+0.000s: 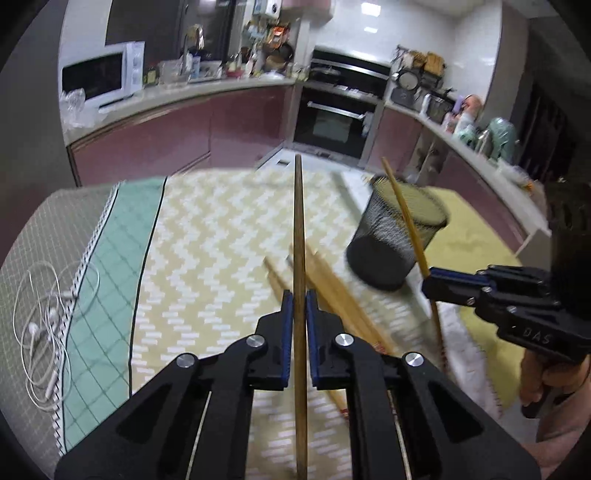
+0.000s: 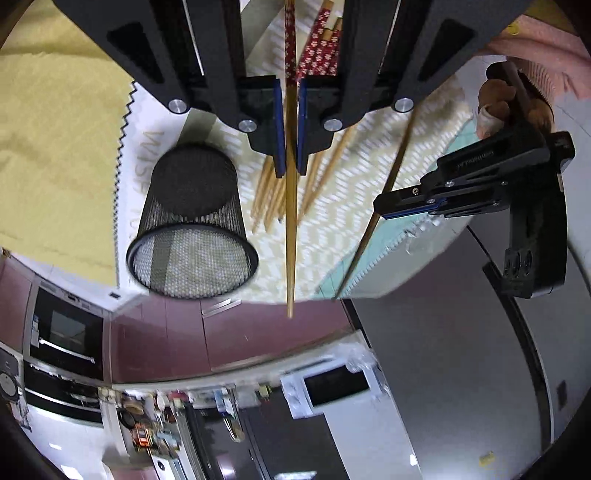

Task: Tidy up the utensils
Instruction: 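Lift the chopstick upright and lower it into the black mesh cup, open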

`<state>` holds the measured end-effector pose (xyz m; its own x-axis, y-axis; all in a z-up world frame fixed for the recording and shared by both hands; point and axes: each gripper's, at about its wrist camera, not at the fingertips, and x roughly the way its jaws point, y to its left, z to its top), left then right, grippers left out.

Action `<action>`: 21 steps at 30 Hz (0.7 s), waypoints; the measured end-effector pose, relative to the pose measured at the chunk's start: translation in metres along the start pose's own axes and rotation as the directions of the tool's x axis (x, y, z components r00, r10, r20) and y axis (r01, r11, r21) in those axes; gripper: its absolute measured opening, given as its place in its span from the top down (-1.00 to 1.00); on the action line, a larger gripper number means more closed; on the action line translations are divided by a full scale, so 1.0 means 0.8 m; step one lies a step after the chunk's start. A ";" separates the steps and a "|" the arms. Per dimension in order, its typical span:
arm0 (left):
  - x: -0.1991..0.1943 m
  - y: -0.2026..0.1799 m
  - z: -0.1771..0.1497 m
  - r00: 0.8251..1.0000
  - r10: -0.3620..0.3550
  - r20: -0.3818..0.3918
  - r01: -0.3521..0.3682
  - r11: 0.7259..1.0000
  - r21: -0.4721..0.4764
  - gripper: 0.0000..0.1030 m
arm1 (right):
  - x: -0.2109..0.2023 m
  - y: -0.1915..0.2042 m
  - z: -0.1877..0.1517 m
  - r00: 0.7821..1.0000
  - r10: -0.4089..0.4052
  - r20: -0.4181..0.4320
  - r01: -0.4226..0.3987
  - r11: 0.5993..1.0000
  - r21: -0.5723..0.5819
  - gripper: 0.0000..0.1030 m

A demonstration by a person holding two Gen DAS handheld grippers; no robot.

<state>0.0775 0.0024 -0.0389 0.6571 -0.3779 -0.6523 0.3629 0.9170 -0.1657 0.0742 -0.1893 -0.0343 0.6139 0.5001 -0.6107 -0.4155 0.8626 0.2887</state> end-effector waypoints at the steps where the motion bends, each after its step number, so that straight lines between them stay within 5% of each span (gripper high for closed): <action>1: -0.008 -0.003 0.005 1.000 -0.016 0.017 0.016 1.000 0.004 0.85 | -0.004 0.001 0.002 1.000 0.003 0.011 -0.003 1.000 -0.003 0.89; 8: -0.051 -0.021 0.036 0.989 -0.104 0.109 0.103 0.995 0.007 0.86 | -0.046 -0.001 0.024 0.993 0.003 0.118 -0.001 1.000 -0.011 0.89; 21: -0.092 -0.049 0.114 0.939 -0.203 0.278 0.202 0.979 0.031 0.86 | -0.101 -0.017 0.081 0.965 -0.010 0.260 0.023 0.999 -0.046 0.89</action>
<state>0.0749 -0.0171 0.0830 0.7270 -0.5761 -0.3737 0.5085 0.8174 -0.2708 0.0741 -0.2363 0.0590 0.7716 0.4941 -0.4006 -0.4317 0.8693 0.2408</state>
